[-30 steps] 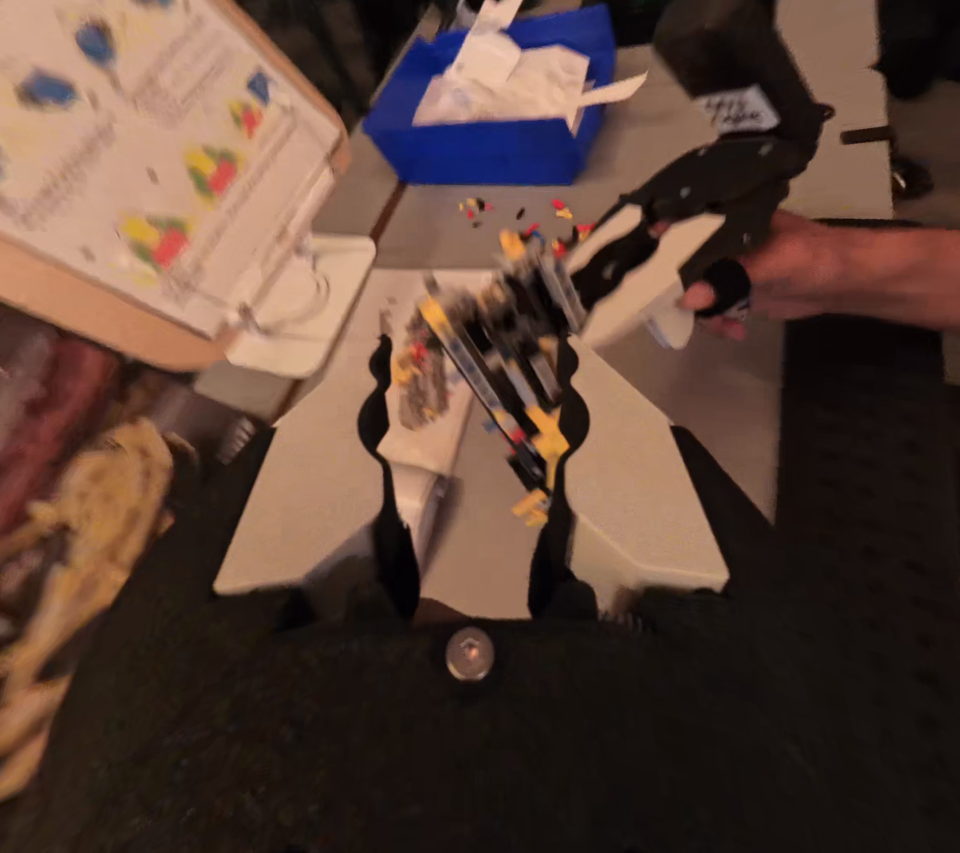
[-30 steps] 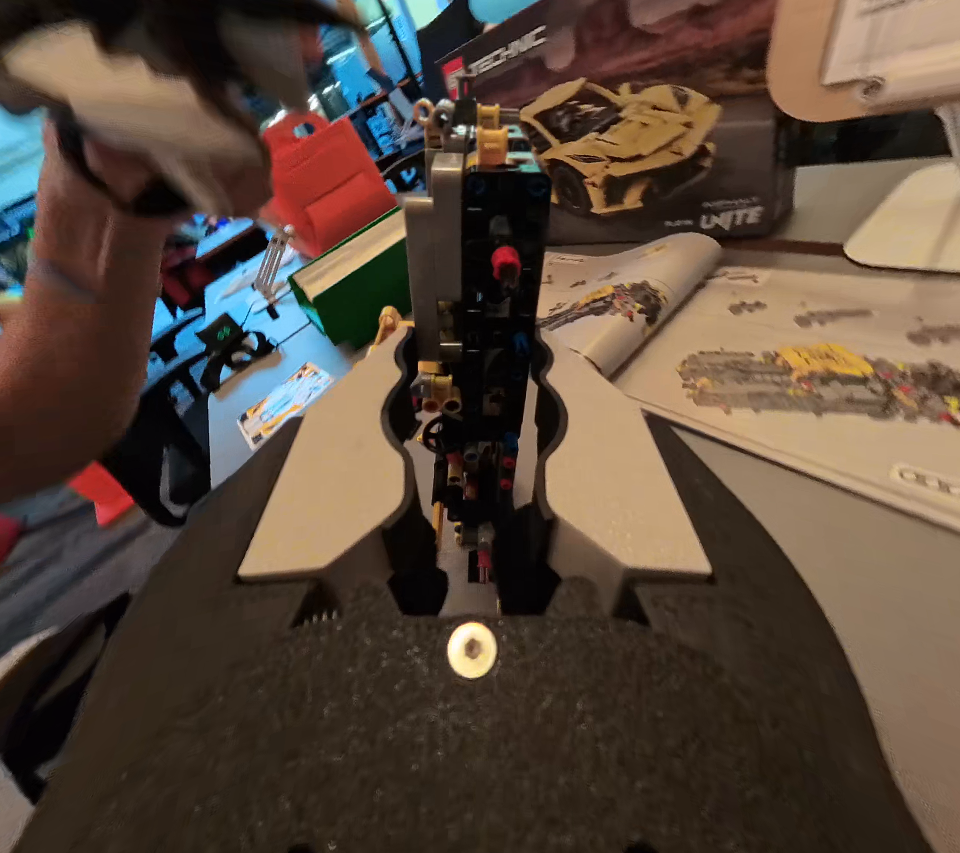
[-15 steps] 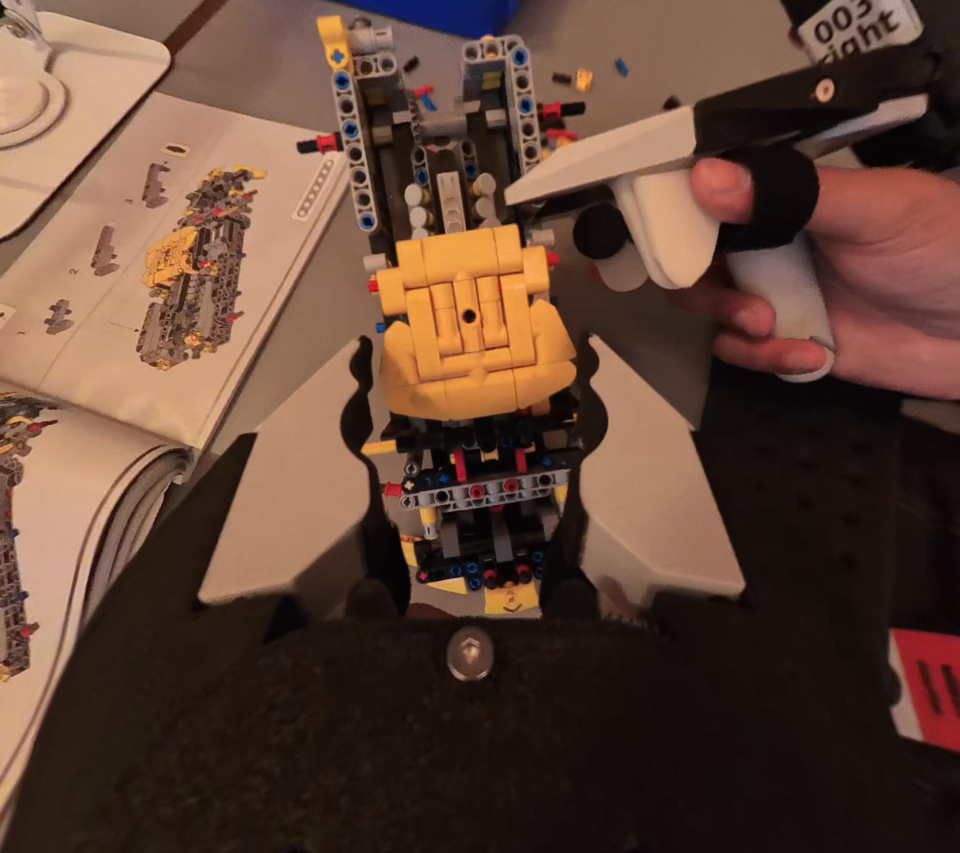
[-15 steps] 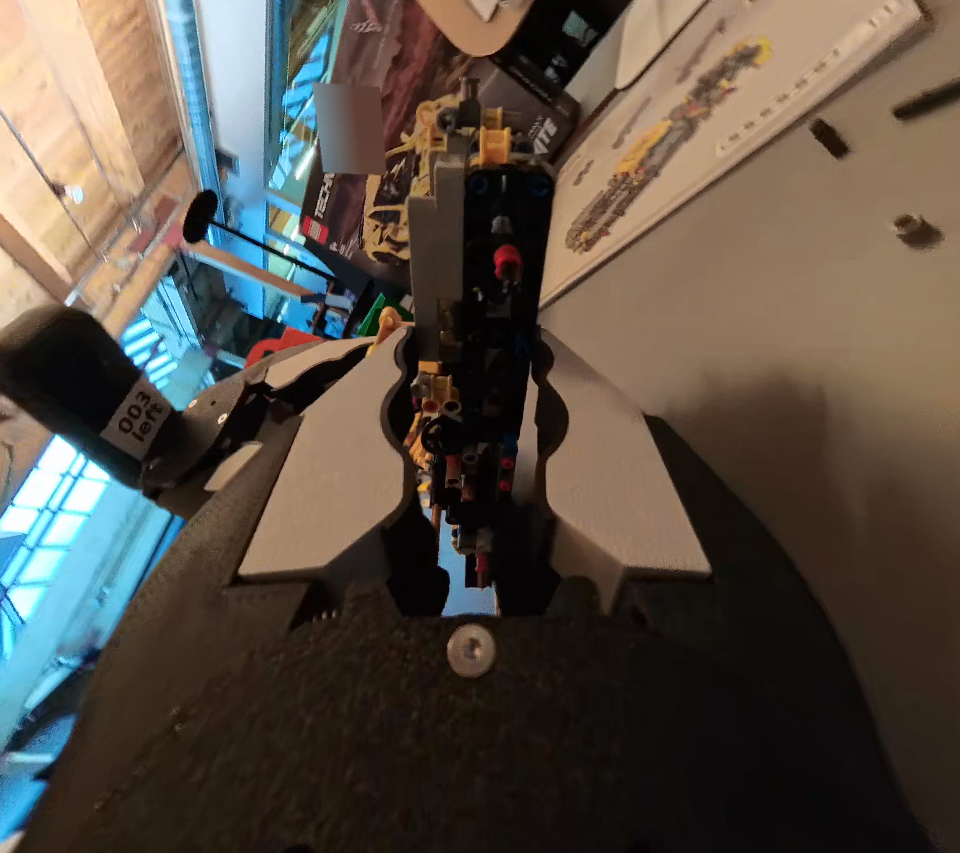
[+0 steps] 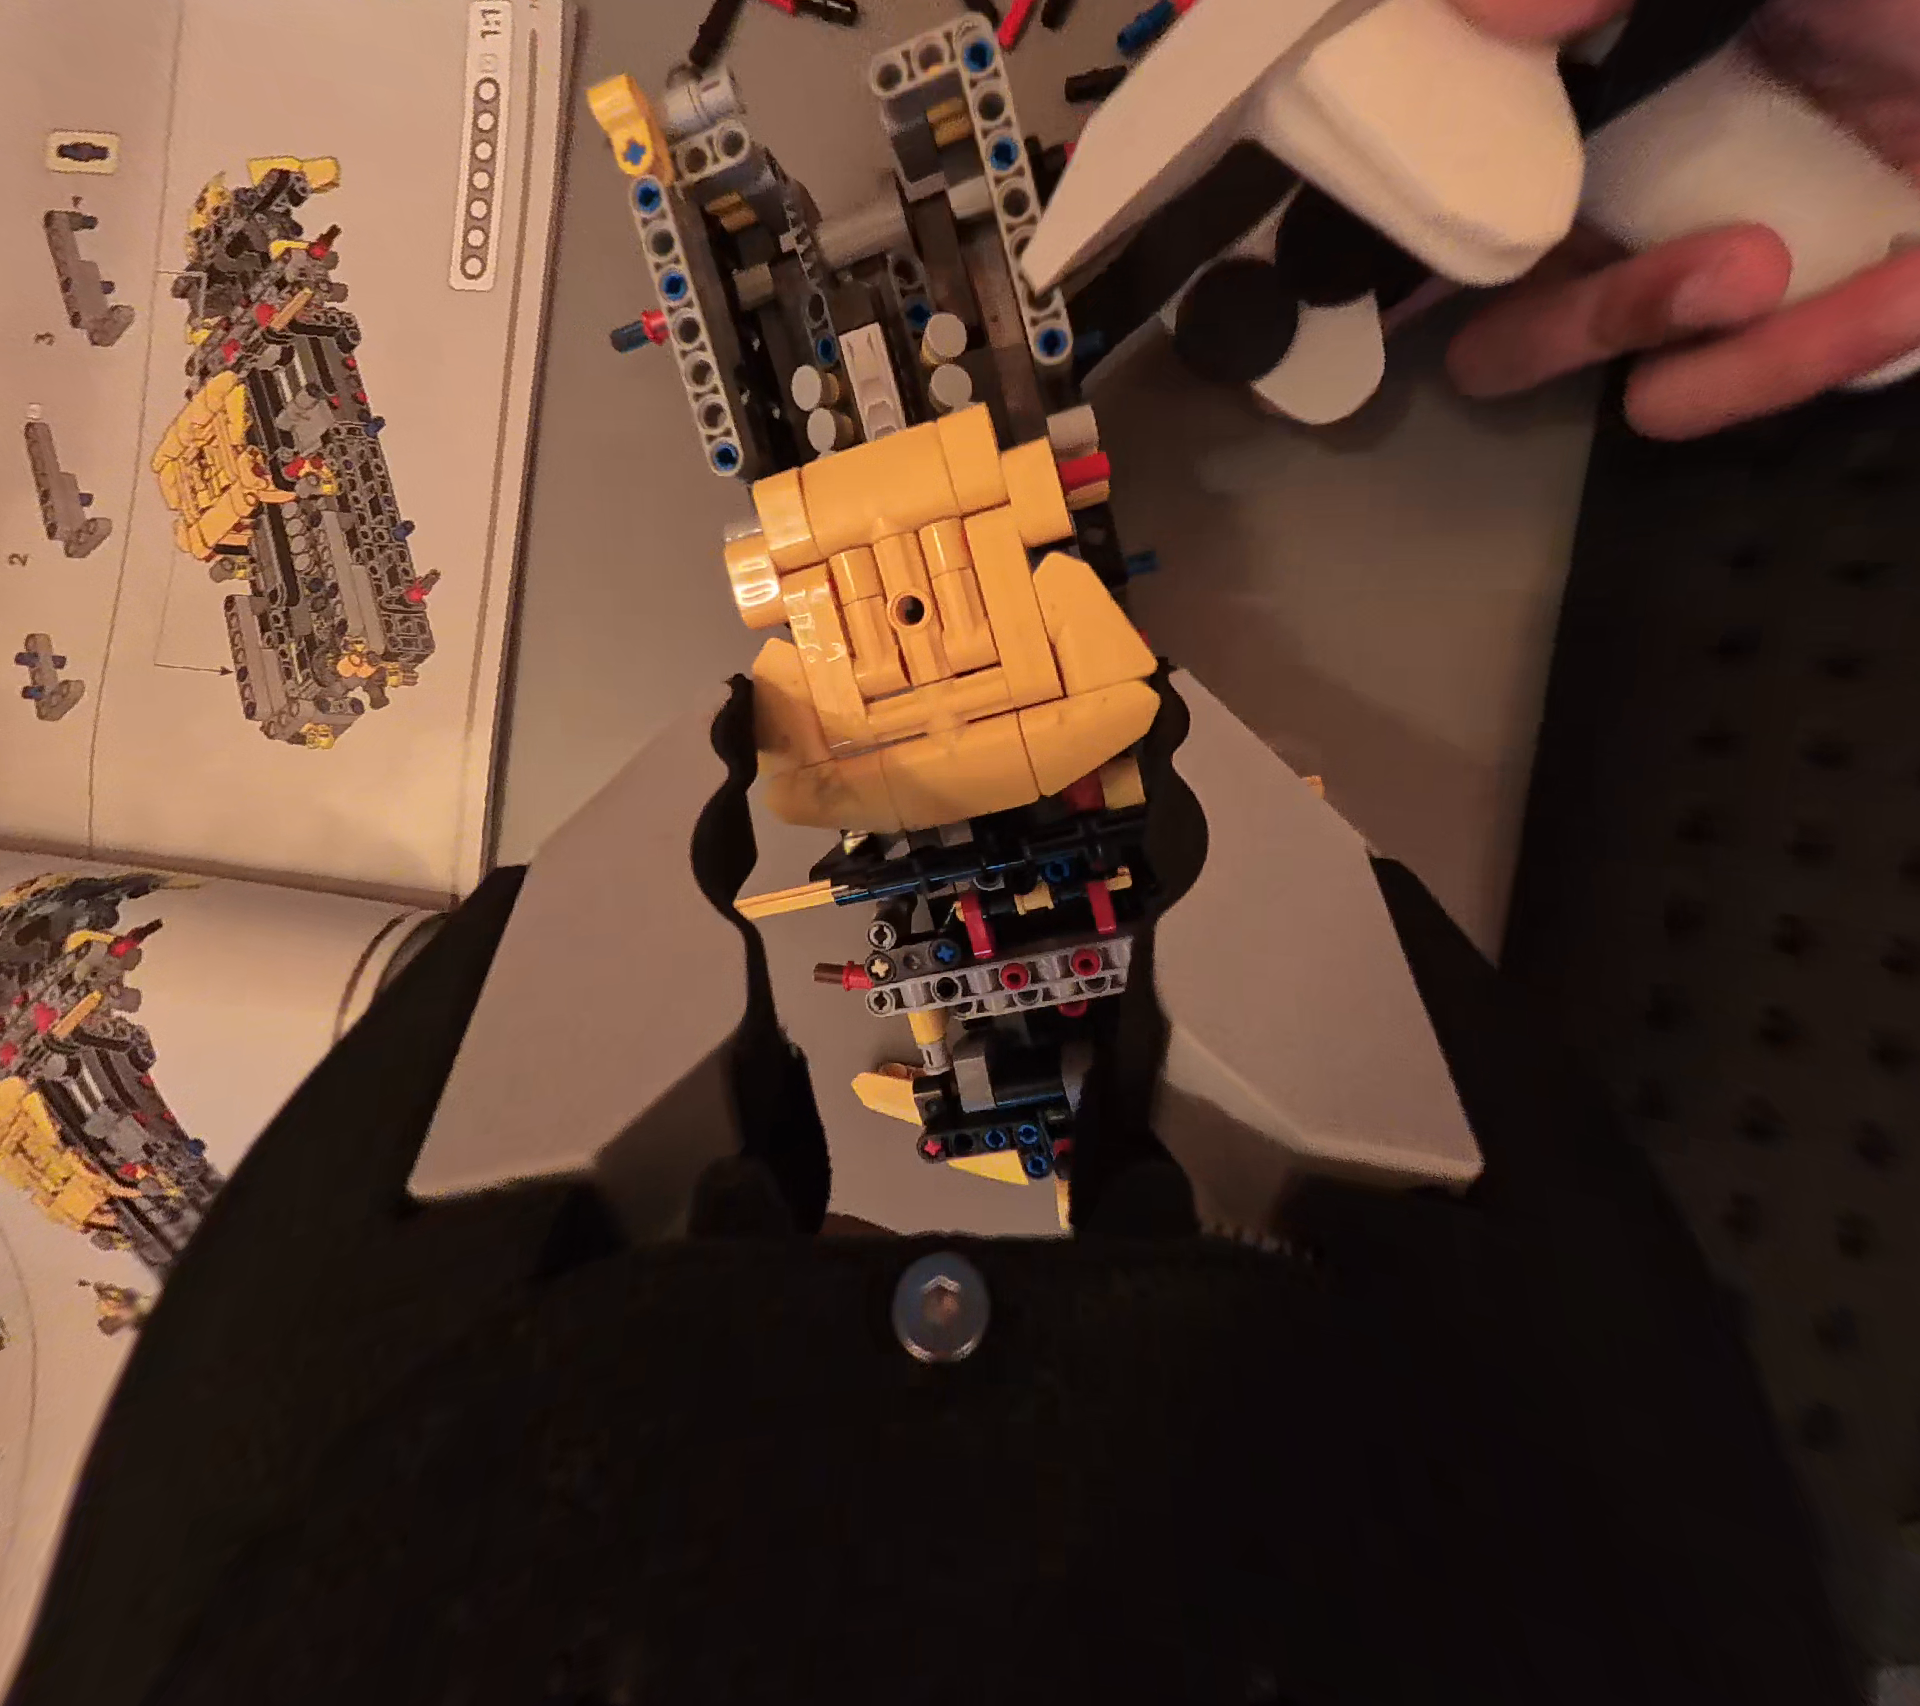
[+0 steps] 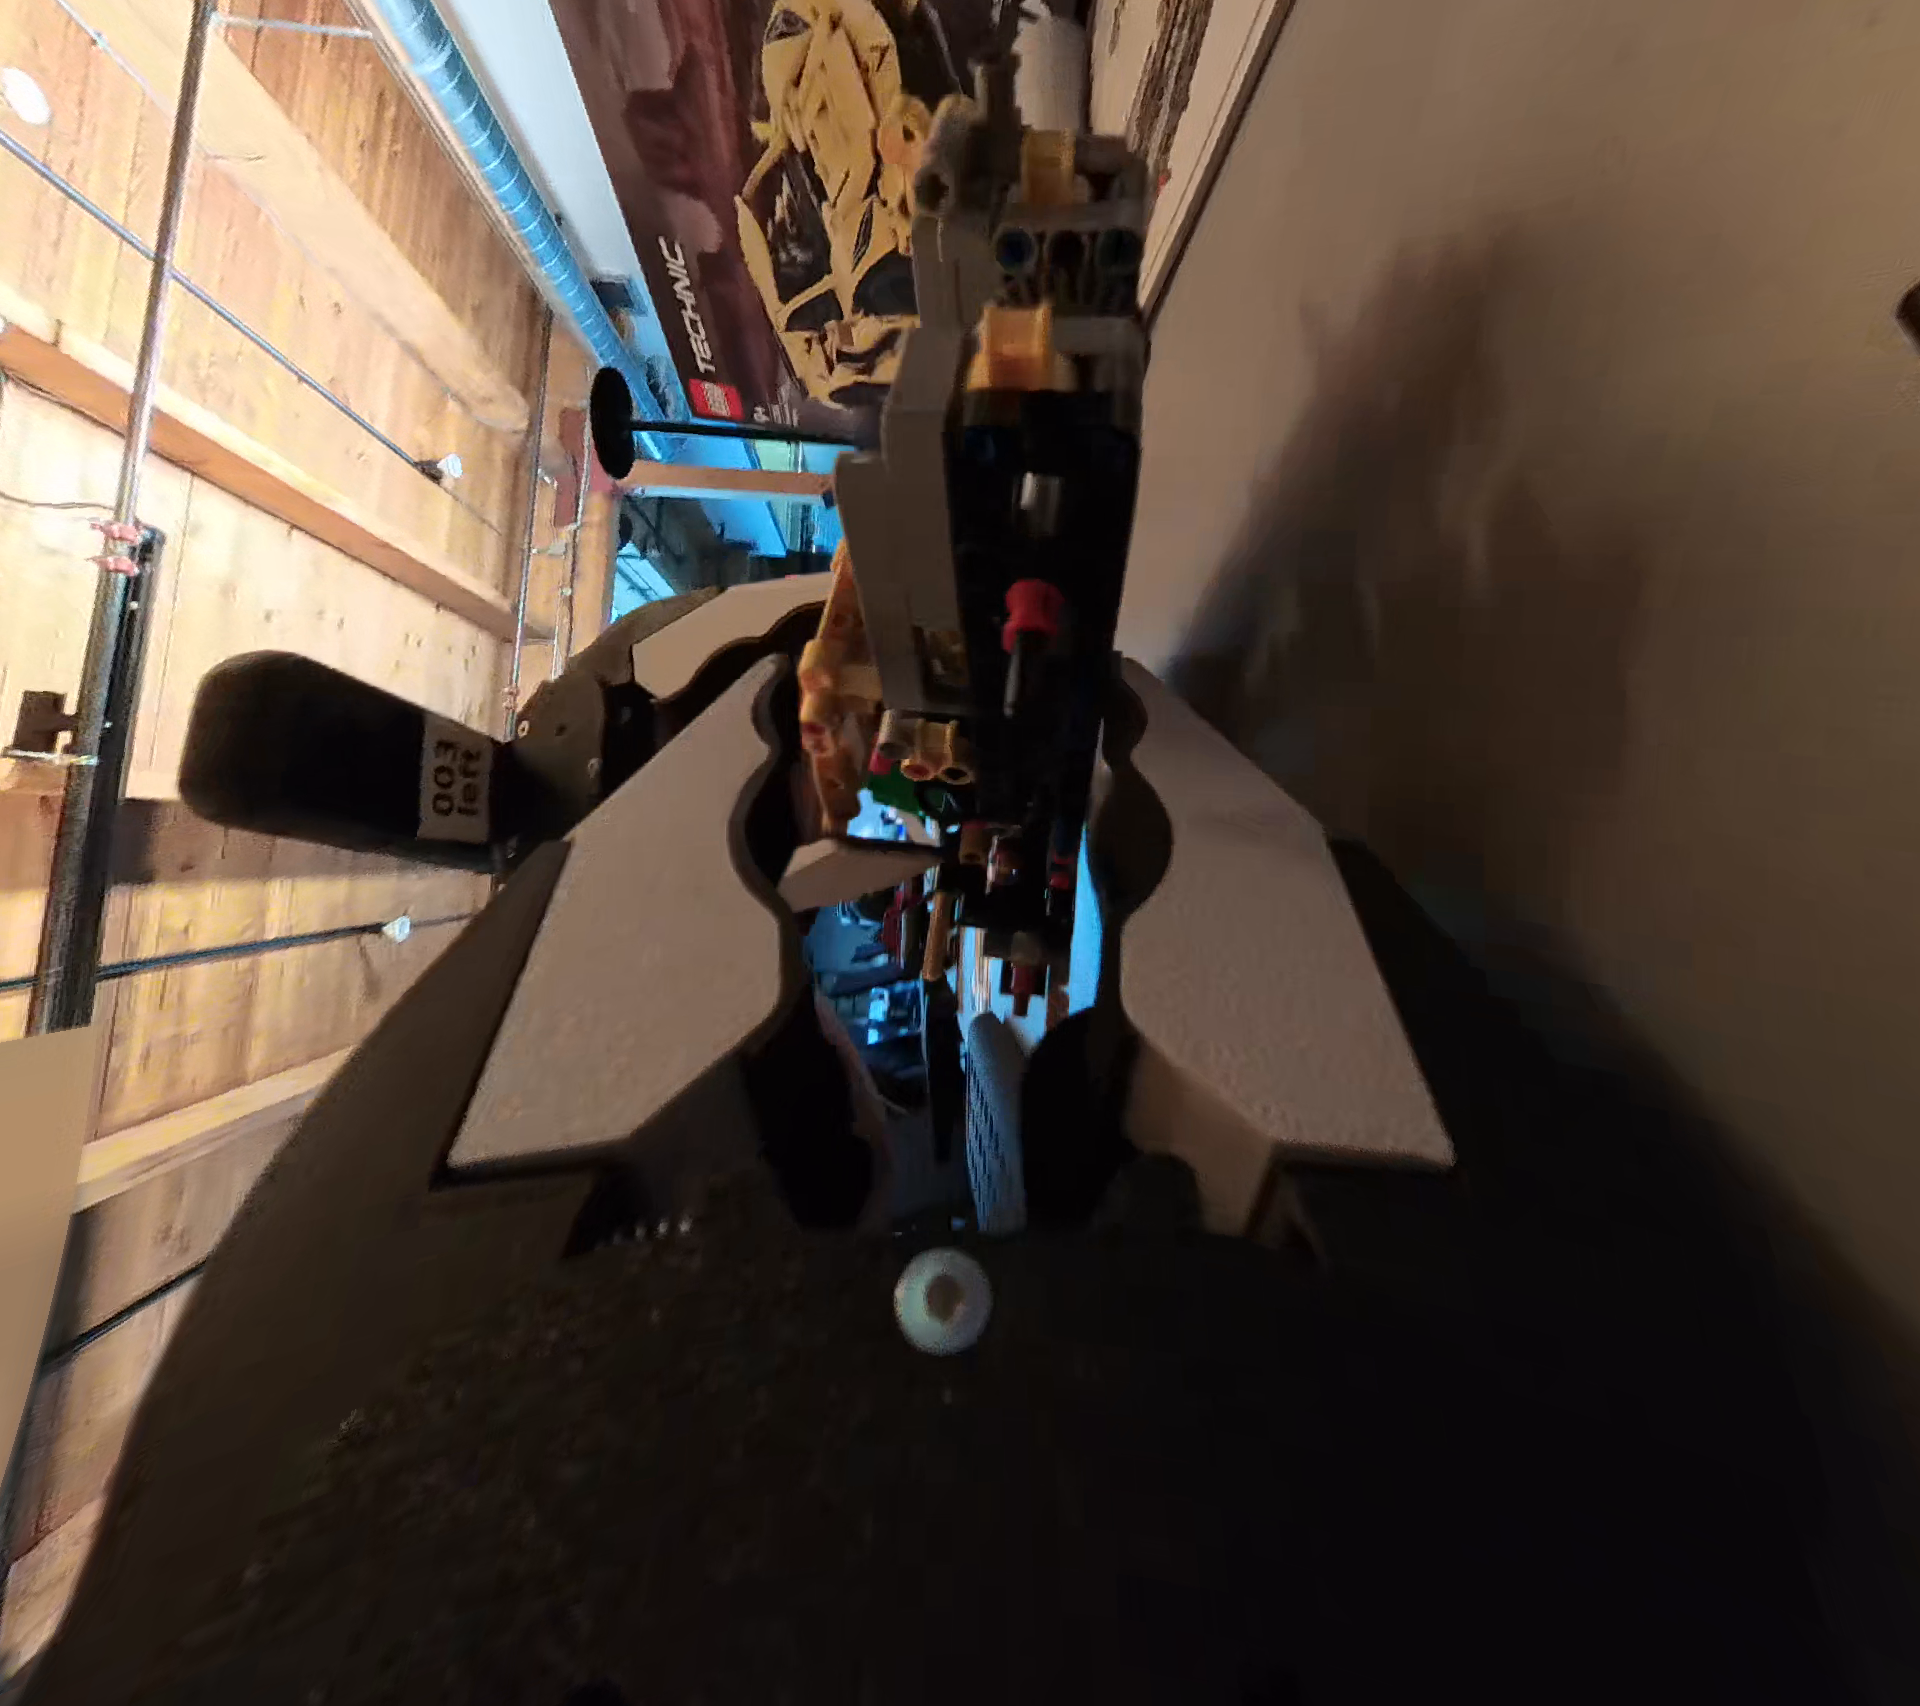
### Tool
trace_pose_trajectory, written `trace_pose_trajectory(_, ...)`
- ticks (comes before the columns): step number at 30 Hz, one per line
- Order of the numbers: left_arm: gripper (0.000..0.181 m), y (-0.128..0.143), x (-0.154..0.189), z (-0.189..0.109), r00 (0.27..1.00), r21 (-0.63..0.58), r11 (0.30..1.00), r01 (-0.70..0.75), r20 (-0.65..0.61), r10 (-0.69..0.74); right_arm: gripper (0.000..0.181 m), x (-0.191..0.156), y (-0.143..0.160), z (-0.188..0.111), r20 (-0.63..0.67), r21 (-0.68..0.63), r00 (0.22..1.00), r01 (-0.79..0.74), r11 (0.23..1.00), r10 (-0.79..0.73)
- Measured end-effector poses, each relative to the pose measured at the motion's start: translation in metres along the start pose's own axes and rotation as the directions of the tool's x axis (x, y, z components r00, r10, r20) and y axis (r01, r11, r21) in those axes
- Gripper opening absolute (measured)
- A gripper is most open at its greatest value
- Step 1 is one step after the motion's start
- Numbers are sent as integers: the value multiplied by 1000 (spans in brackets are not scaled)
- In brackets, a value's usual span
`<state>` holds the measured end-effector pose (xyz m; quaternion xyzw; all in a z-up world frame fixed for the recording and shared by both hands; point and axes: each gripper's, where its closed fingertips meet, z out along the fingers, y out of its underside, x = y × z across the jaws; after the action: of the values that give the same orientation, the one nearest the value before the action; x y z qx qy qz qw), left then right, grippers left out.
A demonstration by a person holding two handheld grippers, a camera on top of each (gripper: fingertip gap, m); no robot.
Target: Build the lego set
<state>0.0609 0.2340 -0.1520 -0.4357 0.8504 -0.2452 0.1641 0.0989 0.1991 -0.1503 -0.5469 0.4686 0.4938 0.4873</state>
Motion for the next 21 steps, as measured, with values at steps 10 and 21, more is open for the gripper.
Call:
trace_pose_trajectory(10,75,10,-4,-1,990,-101,985,-138,-55,133,65,-17,27,-52,-2,-161,998,68,985,-69)
trace_pose_trajectory(21,75,24,-1,10,953,-167,940,-299,-98,285,51,-23,21,-81,-62,-148,867,483,863,-495)
